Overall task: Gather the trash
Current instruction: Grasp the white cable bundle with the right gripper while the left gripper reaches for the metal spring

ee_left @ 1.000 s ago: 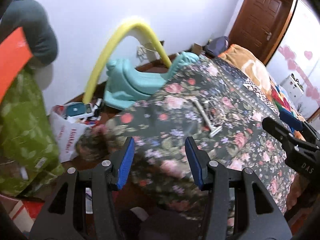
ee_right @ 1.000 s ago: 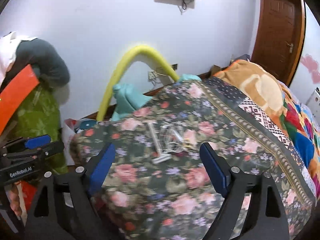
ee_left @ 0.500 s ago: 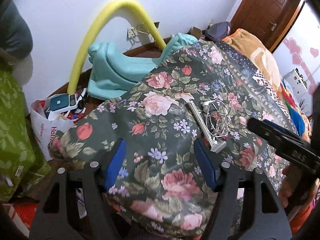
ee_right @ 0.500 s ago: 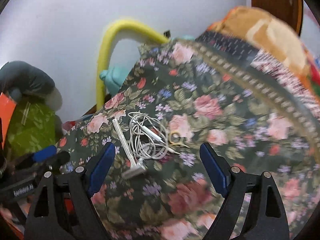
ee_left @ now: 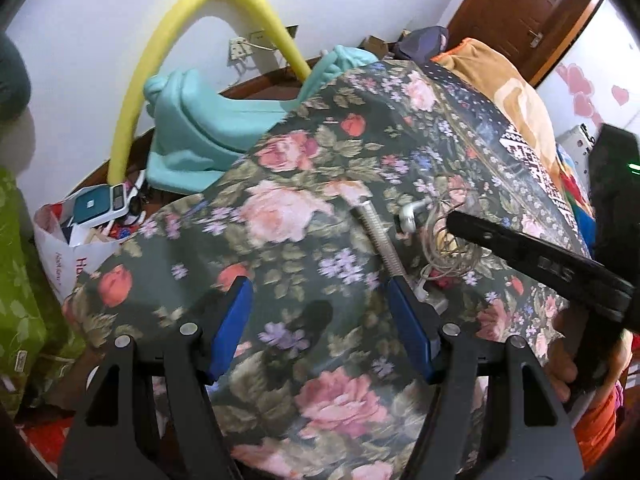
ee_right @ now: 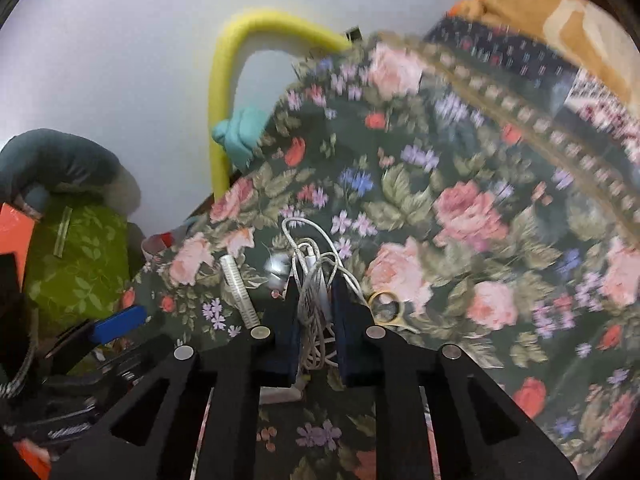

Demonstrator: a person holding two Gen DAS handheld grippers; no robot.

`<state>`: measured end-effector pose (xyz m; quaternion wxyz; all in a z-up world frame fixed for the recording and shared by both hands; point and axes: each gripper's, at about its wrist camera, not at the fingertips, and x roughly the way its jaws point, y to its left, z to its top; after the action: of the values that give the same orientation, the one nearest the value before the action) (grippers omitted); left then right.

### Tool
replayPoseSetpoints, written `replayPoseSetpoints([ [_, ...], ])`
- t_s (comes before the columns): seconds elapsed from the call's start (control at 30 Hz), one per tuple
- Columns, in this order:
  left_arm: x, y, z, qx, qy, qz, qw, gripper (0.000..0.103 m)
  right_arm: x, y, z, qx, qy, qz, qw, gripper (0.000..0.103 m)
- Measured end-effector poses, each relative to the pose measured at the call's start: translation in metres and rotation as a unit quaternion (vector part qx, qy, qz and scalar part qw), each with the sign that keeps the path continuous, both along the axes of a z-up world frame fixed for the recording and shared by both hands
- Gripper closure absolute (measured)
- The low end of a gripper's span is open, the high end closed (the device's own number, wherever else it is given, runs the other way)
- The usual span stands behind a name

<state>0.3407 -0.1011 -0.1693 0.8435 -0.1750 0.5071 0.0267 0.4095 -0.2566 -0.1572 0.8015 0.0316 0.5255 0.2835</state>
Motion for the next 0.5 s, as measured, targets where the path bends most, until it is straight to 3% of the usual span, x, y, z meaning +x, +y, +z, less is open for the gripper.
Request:
replayPoseSetpoints([
  [0.17, 0.02, -0.015, -0.008, -0.015, 0.011, -0.006, 0.9998, 0.035, -0.014, -0.02, 0.03, 0.006, -0.041, -0.009, 0.999, 0.09],
  [0.37, 0.041, -0.036, -0.02, -0.028, 0.024, -0.009, 0.9993, 0.051, -0.015, -0.048, 0.043, -0.001, -0.055, -0.041, 0.998, 0.09],
  [0.5, 0.046, -0.051, -0.021, 0.011, 0.018, -0.016, 0.9996, 0.062, -0.016, -0.065, 0.038, -0.01, -0.051, -0.064, 0.997, 0.09],
])
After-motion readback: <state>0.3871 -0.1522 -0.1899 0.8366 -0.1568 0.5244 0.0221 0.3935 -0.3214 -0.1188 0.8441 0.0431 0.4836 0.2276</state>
